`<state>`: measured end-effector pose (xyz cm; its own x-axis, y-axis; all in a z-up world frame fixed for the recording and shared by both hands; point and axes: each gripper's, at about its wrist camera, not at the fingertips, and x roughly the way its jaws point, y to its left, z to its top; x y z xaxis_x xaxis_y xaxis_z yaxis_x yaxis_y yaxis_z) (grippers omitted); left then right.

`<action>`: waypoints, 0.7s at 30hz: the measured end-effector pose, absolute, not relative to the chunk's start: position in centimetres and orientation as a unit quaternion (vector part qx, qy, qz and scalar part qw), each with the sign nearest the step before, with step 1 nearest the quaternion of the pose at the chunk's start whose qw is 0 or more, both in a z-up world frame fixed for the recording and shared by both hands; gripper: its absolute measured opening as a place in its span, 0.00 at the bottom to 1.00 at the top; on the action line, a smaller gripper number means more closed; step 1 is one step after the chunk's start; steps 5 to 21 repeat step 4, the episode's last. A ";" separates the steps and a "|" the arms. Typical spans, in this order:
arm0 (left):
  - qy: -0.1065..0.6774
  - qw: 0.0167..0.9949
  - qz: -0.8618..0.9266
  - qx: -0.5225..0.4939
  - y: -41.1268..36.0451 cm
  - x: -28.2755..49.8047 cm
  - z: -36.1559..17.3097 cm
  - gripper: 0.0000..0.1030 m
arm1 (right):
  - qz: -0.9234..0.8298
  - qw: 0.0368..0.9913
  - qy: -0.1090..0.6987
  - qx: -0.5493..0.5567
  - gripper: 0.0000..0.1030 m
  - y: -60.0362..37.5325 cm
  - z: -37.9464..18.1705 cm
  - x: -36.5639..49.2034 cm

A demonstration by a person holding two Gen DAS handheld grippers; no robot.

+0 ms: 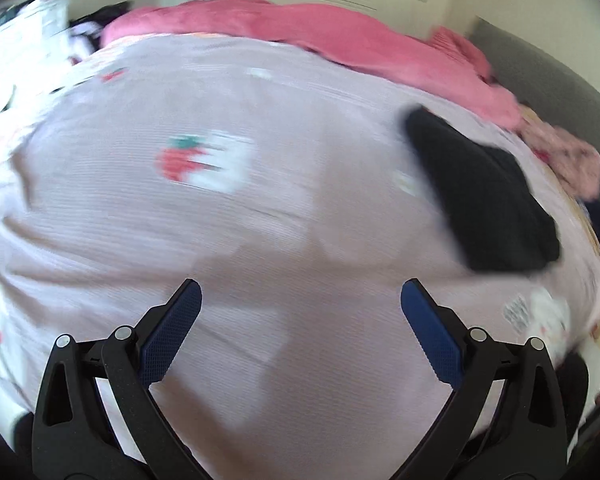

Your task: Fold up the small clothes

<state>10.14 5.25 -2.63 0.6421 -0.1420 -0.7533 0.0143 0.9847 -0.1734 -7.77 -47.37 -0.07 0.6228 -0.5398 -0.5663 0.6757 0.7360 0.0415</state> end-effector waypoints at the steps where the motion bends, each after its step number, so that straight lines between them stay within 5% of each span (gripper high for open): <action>1: 0.419 0.904 -0.009 -0.087 8.2 11.2 -2.4 0.91 | -0.373 0.878 0.272 0.128 0.96 -49.6 -0.5 -8.8; 4: 0.407 0.903 0.102 -0.093 16.5 13.7 -2.1 0.91 | -0.478 0.808 0.313 0.144 0.96 -57.4 -3.3 -11.9; 21: 0.407 0.903 0.102 -0.093 16.5 13.7 -2.1 0.91 | -0.478 0.808 0.313 0.144 0.96 -57.4 -3.3 -11.9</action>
